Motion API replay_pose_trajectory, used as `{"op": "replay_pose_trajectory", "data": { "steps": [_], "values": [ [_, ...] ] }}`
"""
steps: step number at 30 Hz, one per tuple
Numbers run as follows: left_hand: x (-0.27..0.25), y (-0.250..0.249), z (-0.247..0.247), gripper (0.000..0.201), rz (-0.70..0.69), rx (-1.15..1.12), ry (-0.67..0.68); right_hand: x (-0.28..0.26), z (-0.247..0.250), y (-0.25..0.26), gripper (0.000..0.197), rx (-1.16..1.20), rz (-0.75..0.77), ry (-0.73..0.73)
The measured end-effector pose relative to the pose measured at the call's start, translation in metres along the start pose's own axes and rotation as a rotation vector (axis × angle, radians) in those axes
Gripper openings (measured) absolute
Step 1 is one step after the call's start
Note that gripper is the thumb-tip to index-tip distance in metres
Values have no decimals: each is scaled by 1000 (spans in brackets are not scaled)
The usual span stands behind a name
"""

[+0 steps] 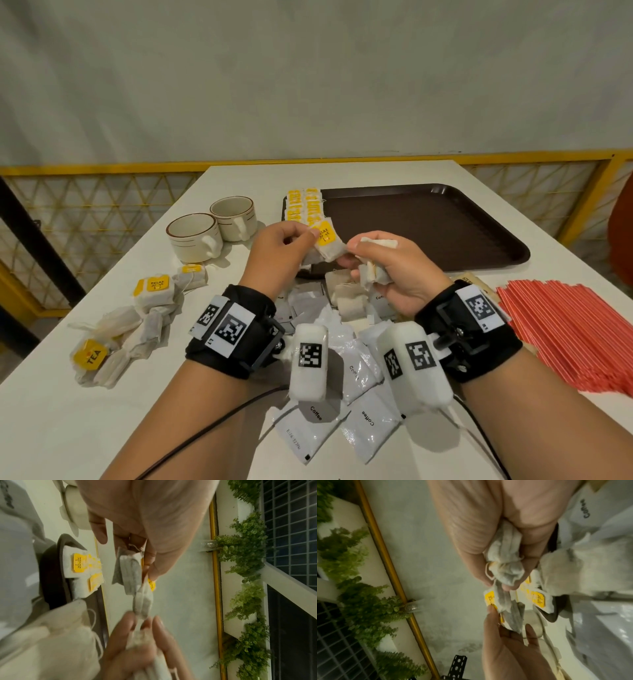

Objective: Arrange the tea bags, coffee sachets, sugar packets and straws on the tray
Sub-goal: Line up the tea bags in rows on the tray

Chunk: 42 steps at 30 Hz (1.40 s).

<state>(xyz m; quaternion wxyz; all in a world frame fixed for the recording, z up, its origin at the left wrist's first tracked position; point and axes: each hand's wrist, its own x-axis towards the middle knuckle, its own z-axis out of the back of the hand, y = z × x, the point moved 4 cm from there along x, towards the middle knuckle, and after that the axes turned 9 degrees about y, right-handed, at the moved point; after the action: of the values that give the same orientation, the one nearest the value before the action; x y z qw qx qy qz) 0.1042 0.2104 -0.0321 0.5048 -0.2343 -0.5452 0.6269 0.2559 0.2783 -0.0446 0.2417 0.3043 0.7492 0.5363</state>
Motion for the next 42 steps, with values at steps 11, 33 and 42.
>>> {"op": "replay_pose_trajectory", "data": {
  "steps": [11, 33, 42],
  "values": [
    [-3, -6, -7, 12, -110, 36, 123, 0, 6, 7, 19, -217, 113, -2],
    [-3, -7, -10, 9, -93, -58, 201, 5, 7, -1, 9, -273, 131, 15],
    [49, -21, 8, 18, -50, 246, 251, 7, 22, 9, 7, -146, 140, -144]
  ]
}}
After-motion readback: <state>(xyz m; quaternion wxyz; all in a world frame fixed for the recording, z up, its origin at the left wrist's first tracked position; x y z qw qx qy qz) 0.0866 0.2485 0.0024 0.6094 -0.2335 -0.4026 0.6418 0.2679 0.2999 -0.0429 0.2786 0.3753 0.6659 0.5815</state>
